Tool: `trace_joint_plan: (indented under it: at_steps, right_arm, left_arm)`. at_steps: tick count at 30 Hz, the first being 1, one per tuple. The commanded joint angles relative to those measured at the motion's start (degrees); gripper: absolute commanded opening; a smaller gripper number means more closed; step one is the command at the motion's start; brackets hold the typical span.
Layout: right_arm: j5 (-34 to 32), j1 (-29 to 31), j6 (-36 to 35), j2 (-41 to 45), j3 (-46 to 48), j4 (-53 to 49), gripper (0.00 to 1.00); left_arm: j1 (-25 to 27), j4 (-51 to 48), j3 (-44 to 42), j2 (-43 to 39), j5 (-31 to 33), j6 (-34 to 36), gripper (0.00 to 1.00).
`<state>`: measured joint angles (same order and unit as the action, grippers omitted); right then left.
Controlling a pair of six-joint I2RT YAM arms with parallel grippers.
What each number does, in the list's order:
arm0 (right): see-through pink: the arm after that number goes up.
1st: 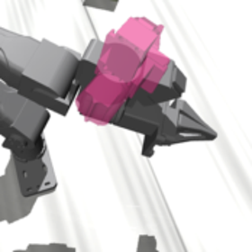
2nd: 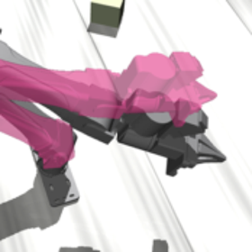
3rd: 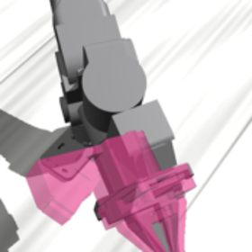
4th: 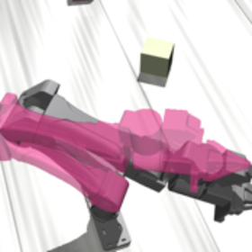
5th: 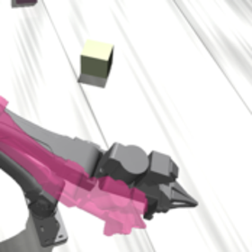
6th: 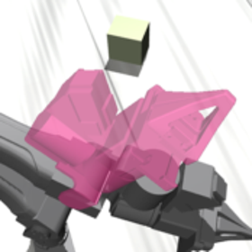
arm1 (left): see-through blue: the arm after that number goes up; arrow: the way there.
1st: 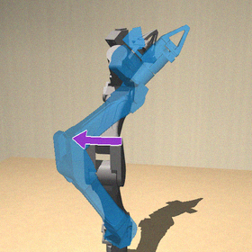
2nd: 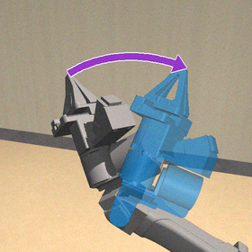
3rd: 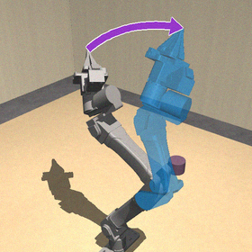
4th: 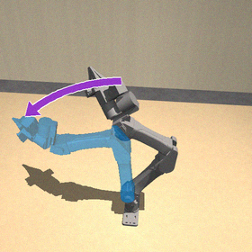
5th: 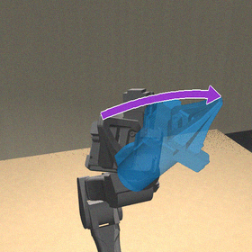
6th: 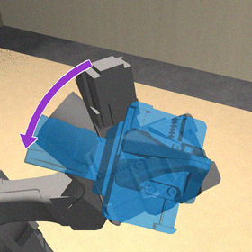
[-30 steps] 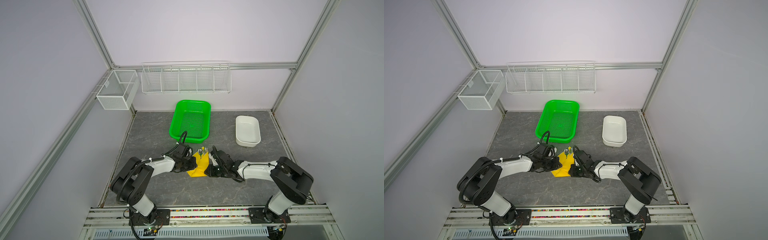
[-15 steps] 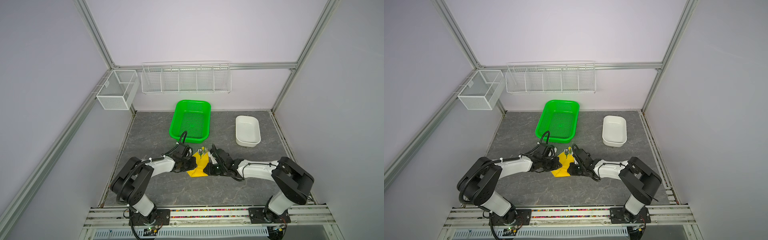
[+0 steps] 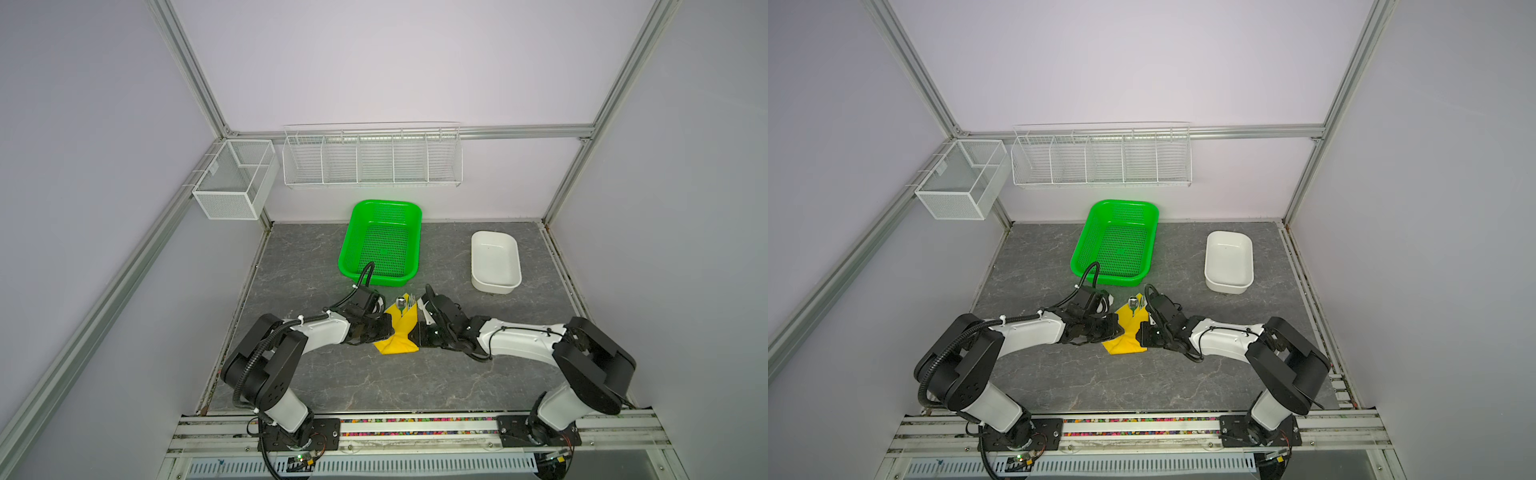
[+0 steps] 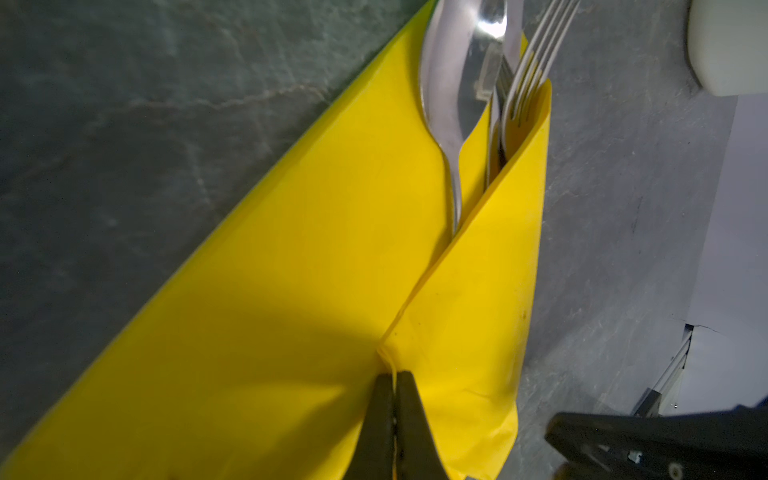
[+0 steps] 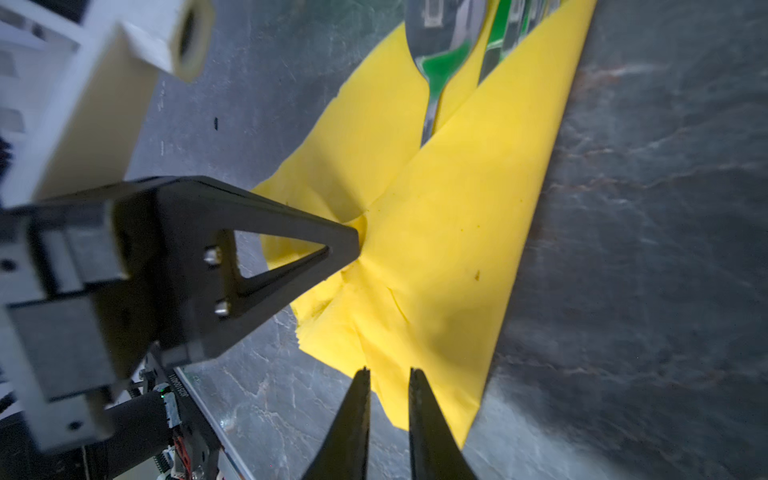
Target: Place the utensils on the paper napkin and roll it up
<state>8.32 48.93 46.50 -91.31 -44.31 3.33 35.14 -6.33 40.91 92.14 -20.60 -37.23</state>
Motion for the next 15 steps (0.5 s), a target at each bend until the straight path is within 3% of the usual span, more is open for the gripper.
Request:
trace_joint_plan:
  at_steps: [1, 10, 15]
  right_arm:
    - [-0.21, -1.24, 0.83, -0.38, 0.54, 2.79, 0.21]
    - [1.15, -1.44, 5.27, -5.11, 3.01, 4.12, 0.22]
    - [0.15, -1.55, 3.67, -3.20, 1.13, 1.21, 0.22]
  left_arm:
    - [-0.39, -0.70, 0.23, 0.39, 0.44, 0.67, 0.00]
    - [-0.50, -1.06, 0.49, 0.32, 0.48, 0.95, 0.00]
    - [-0.50, -1.05, 0.40, 0.29, 0.40, 1.02, 0.00]
